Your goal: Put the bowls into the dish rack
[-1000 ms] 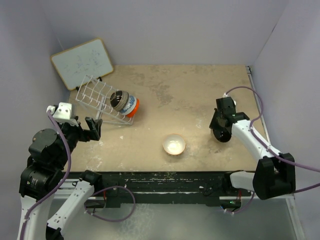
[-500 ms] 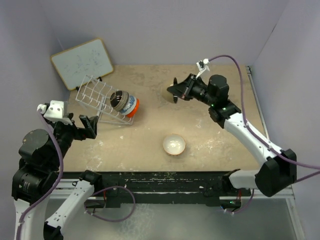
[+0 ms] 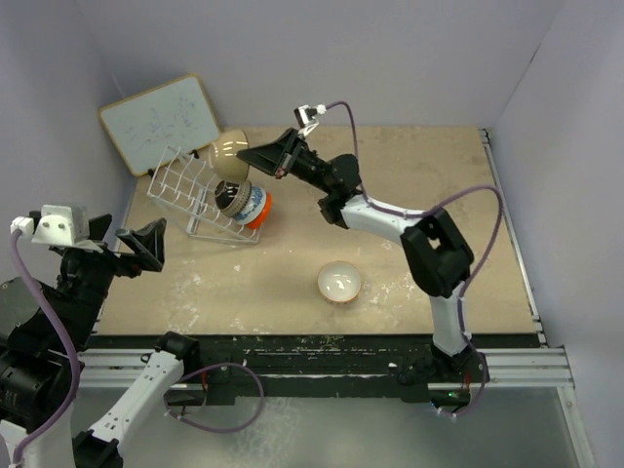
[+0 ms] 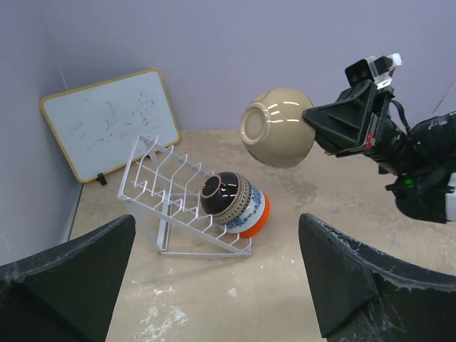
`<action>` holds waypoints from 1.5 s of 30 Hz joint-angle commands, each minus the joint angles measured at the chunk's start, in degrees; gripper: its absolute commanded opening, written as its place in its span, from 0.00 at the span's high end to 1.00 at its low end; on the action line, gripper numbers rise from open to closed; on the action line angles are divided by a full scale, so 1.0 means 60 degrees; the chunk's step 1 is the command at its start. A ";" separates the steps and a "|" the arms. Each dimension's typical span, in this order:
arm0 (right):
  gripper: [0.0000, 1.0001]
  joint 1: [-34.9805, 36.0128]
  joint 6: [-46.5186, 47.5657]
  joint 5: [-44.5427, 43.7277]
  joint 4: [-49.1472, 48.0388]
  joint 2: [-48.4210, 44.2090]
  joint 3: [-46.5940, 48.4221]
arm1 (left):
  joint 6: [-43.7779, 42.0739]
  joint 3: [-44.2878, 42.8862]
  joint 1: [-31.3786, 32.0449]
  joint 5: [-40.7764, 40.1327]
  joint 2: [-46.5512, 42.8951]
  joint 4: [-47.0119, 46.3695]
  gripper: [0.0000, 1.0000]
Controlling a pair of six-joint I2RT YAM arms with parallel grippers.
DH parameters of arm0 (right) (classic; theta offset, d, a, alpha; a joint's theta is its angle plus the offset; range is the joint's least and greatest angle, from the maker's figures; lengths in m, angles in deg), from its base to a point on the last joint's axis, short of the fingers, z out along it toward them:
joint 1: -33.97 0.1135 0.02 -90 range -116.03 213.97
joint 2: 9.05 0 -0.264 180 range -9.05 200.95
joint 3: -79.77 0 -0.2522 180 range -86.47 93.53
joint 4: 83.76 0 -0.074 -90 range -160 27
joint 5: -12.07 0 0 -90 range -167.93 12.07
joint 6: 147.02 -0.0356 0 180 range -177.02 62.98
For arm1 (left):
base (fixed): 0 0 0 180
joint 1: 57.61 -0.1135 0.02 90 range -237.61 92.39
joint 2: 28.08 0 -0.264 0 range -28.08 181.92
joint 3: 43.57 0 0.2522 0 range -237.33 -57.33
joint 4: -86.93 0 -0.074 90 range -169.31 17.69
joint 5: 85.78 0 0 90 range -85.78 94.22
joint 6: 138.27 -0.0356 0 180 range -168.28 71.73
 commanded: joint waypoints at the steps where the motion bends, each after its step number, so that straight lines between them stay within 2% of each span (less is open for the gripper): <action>1: 1.00 0.0207 -0.2343 -0.0955 -0.4286 0.1174 0.2068 | -0.0170 -0.0303 0.0039 -0.0248 0.0154 0.0175 0.01; 5: 1.00 0.0431 -0.3452 -0.1825 -0.4790 0.2565 0.3147 | -0.0189 -0.0222 0.0036 -0.0337 0.0085 0.0223 0.01; 9: 1.00 0.0555 -0.3959 -0.2471 -0.4878 0.3396 0.3505 | -0.0246 -0.0203 0.0048 -0.0331 0.0103 0.0225 0.01; 22: 1.00 0.0767 -0.5228 -0.2883 -0.5033 0.4930 0.4126 | -0.0147 0.0168 0.0049 -0.0300 -0.0014 0.0156 0.01; 30: 1.00 0.1050 -0.5799 -0.3090 -0.5013 0.5512 0.4494 | -0.0177 0.0301 0.0044 -0.0342 -0.0029 0.0121 0.01; 45: 1.00 0.1101 -0.5877 -0.3230 -0.4929 0.5404 0.3549 | -0.0207 0.0397 0.0049 -0.0373 -0.0047 0.0079 0.01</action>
